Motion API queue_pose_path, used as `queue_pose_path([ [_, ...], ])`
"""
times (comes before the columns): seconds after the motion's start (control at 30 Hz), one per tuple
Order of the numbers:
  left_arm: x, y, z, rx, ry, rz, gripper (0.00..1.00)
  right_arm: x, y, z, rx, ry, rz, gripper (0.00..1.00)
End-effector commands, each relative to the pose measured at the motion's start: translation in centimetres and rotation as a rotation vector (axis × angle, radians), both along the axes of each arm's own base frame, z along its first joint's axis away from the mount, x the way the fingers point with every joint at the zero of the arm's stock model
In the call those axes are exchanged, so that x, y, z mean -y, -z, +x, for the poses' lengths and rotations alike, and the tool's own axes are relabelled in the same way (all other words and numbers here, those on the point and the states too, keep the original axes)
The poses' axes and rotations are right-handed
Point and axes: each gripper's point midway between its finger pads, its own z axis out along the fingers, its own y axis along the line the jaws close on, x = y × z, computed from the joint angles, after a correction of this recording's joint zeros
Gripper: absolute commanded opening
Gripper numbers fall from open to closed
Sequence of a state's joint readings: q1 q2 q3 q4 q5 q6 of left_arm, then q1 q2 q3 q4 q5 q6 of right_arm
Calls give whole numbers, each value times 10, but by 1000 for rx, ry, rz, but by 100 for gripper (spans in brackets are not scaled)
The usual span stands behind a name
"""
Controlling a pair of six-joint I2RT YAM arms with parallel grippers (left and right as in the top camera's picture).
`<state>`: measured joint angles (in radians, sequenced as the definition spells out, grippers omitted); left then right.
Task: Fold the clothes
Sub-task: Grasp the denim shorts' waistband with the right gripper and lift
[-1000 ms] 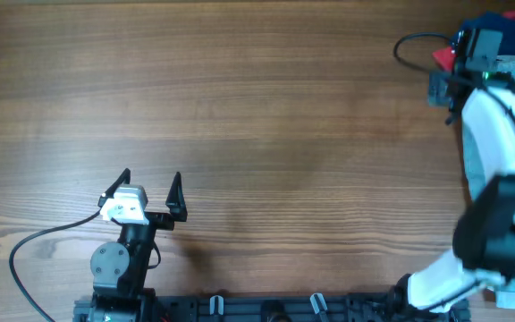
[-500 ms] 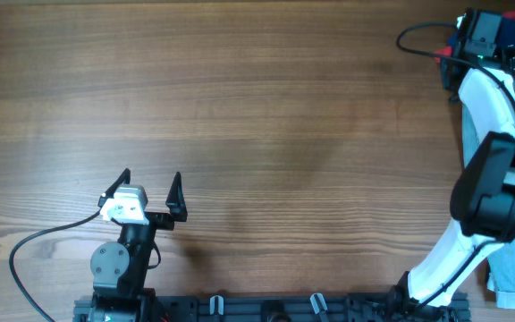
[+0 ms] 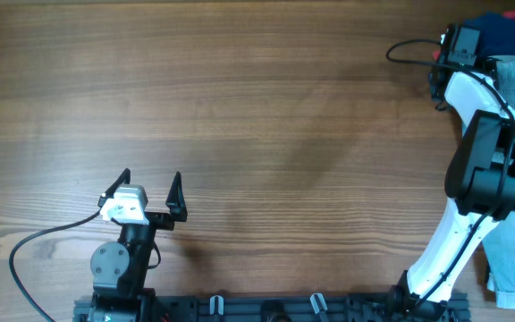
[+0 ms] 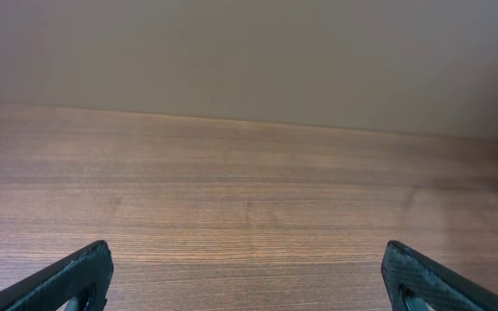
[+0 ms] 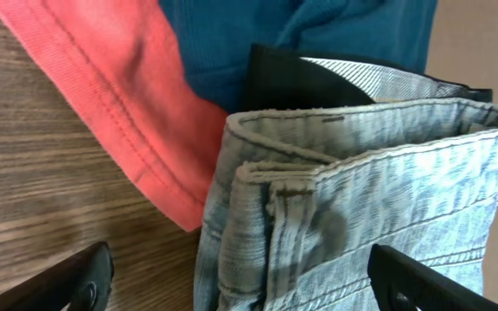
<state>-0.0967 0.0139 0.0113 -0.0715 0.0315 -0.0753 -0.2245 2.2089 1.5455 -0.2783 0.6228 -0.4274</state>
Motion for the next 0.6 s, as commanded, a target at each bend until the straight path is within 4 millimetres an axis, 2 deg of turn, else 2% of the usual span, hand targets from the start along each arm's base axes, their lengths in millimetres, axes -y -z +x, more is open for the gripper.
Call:
queue_pose_path([
  [0.0,3,2,-1,0,19,7,100,16,3,-4,-1,60,-40,88],
  [0.23,4,2,-1,0,20,7,100,38,4,-18,-11,112,-42,86],
  [0.37,4,2,-1,0,20,7,100,40,3,-17,13,130,-37,80],
  [0.47,3,2,-1,0,19,7,100,38,4,-16,48,151,-11,65],
  [0.57,4,2,-1,0,20,7,100,36,5,-17,104,207,19,44],
])
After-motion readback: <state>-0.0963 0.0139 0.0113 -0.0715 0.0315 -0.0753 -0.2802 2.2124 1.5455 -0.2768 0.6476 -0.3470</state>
